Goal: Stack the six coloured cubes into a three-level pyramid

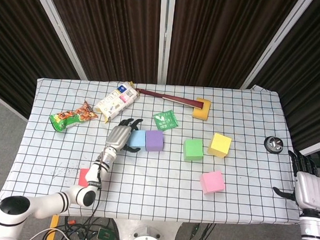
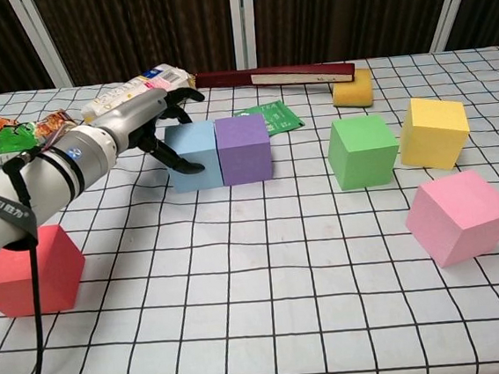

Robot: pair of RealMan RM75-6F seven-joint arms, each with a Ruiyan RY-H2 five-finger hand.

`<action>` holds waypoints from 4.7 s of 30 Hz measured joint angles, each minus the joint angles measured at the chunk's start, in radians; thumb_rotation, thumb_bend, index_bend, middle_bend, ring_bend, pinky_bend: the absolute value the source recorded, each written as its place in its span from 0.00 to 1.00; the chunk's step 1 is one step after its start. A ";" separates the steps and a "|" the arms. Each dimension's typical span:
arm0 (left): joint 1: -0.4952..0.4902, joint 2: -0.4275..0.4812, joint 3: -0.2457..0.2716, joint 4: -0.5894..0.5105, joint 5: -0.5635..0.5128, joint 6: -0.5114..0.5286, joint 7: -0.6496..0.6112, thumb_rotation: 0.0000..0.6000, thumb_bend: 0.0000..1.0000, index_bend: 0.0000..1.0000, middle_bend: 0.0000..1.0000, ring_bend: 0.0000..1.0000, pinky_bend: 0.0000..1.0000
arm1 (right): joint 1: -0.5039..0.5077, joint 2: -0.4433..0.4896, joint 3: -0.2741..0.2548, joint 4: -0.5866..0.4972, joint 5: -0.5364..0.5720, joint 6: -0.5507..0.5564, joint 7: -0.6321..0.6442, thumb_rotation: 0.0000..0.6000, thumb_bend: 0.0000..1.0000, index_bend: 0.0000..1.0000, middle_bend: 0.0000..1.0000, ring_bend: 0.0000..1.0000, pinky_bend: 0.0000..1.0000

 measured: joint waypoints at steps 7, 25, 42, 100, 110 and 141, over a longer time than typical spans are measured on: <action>0.003 -0.007 0.005 0.010 0.000 -0.002 -0.003 1.00 0.18 0.10 0.45 0.09 0.10 | -0.001 0.000 -0.001 0.004 0.002 -0.004 0.005 1.00 0.00 0.00 0.00 0.00 0.00; 0.000 0.006 0.017 0.004 0.023 -0.037 -0.041 1.00 0.13 0.07 0.22 0.09 0.10 | -0.005 0.004 0.000 0.008 0.009 -0.005 0.010 1.00 0.00 0.00 0.00 0.00 0.00; 0.004 0.009 0.022 -0.004 0.045 -0.018 -0.054 1.00 0.13 0.07 0.17 0.09 0.10 | -0.004 -0.001 -0.001 0.009 0.007 -0.006 0.006 1.00 0.00 0.00 0.00 0.00 0.00; -0.003 -0.037 0.019 0.047 0.080 0.010 -0.062 1.00 0.13 0.07 0.15 0.08 0.10 | -0.006 -0.005 -0.002 0.030 0.026 -0.031 0.026 1.00 0.00 0.00 0.00 0.00 0.00; 0.070 0.152 0.050 -0.218 0.095 0.057 -0.031 1.00 0.10 0.04 0.07 0.00 0.08 | 0.008 -0.007 -0.001 0.020 0.019 -0.043 0.008 1.00 0.00 0.00 0.00 0.00 0.00; 0.607 0.696 0.255 -0.535 0.296 0.625 -0.090 1.00 0.00 0.05 0.10 0.00 0.08 | 0.547 -0.207 0.136 0.123 0.154 -0.589 -0.059 1.00 0.00 0.00 0.10 0.00 0.00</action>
